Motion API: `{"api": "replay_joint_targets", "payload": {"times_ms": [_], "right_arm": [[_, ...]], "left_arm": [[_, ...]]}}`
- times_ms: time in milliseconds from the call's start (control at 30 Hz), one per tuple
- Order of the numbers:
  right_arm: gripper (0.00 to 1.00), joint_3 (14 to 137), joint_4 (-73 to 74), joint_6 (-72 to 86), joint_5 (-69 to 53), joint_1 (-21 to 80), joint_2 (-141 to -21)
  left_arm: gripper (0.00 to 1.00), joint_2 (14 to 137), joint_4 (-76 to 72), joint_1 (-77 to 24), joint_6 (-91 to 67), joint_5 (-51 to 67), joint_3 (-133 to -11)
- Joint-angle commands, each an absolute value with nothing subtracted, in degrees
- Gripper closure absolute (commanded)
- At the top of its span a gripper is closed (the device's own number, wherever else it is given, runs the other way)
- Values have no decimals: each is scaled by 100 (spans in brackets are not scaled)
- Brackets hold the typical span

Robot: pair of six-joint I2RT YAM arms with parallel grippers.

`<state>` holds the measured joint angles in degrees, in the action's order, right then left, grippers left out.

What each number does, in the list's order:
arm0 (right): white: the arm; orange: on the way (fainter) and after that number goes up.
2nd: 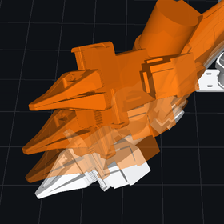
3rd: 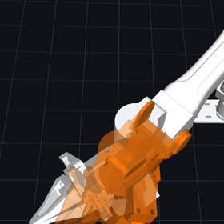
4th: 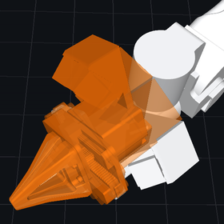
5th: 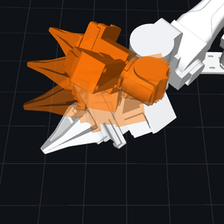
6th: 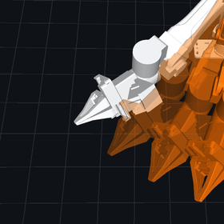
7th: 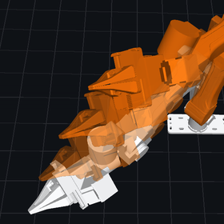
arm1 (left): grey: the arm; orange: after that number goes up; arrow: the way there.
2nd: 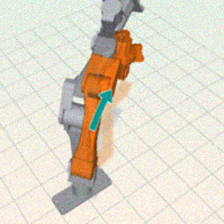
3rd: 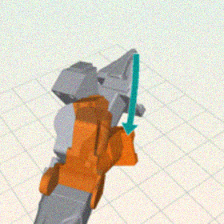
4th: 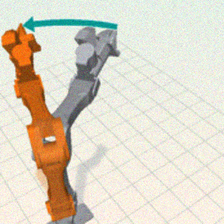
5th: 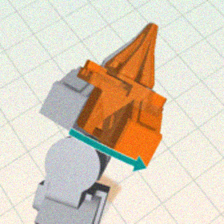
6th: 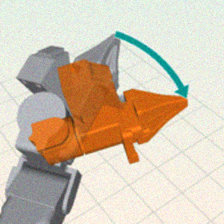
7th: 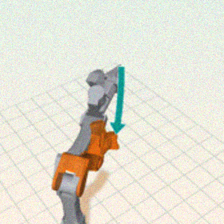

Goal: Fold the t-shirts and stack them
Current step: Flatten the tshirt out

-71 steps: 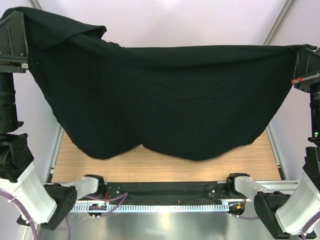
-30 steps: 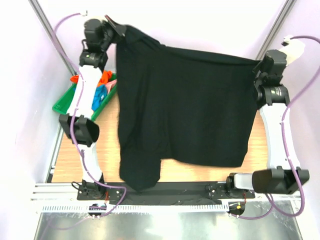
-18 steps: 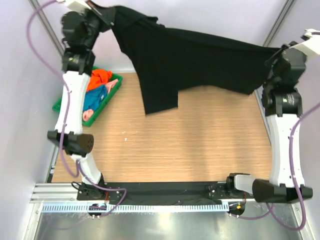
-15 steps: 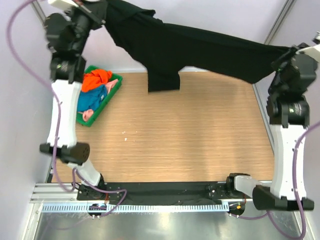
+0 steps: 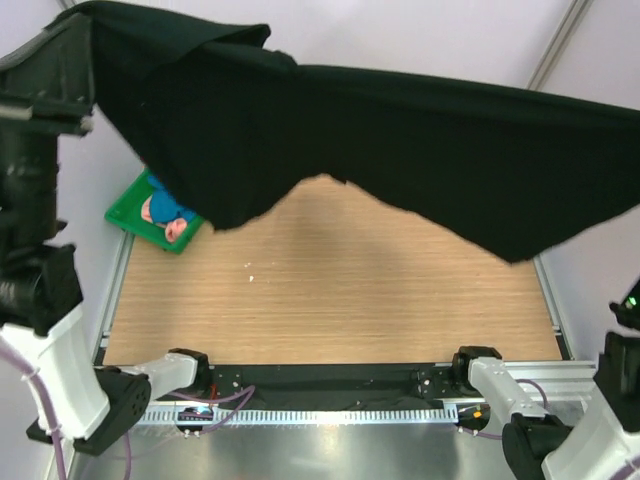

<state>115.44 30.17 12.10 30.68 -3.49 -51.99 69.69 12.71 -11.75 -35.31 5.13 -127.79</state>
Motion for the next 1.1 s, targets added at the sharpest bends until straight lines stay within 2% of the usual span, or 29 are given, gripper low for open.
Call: {"api": "replay_joint_targets", "payload": {"times_ms": [0,267,400,700,833,1067], "right_arm": [[99,11672,3181,932,3550,-343,-5186],[98,11085,2972,756,3761,-308,-5466],[99,10004,2340,721,3832,-308,-5783],[99,6833,803,923,3753,-387,-6336],[99,6223,168,905,3455,-684,-7003],[99,6451,-298,1037,3033,-1107,-8436]], "left_arm": [[100,6812,1178,-1265,-3199,35,-12867],[100,7337,1283,-1450,-2918,-211,-12736],[100,7883,1310,-1459,-2892,-97,-12201],[100,9453,774,-1450,-2751,694,-10047],[100,10589,598,-1441,-2610,1028,-10212],[100,12338,483,-1328,-2751,1204,-11354]]}}
